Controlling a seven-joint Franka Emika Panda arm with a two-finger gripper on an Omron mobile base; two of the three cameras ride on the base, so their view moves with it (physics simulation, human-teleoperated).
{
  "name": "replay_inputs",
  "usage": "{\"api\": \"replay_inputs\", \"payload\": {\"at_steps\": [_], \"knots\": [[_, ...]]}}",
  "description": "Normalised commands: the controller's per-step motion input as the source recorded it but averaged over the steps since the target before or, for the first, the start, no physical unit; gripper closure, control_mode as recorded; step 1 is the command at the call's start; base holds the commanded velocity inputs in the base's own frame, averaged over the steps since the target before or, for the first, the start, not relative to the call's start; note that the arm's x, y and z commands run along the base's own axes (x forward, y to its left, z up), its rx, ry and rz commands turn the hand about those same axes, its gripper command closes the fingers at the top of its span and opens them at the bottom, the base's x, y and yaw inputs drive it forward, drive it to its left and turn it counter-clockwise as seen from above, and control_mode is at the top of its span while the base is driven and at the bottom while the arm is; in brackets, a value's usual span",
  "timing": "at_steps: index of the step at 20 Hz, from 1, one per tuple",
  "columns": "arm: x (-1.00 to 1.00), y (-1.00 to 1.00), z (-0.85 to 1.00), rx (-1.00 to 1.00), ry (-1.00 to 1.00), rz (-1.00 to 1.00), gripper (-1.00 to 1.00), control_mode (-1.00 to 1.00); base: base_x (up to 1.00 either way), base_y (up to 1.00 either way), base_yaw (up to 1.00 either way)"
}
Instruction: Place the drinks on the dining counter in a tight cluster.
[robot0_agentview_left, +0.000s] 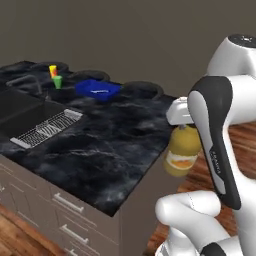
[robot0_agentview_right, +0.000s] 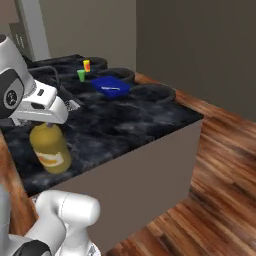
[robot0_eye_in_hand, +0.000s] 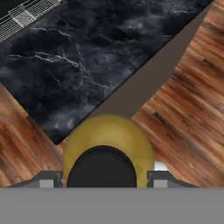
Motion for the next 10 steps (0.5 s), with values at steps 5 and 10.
{"api": "replay_inputs", "payload": {"at_steps": [5,10], "knots": [[0.00,0.00,0.00,0.00,0.00,0.00,1.00,1.00,0.46,-1.00,0.41],[0.00,0.00,0.00,0.00,0.00,0.00,1.00,1.00,0.15,-0.94,0.64]]}}
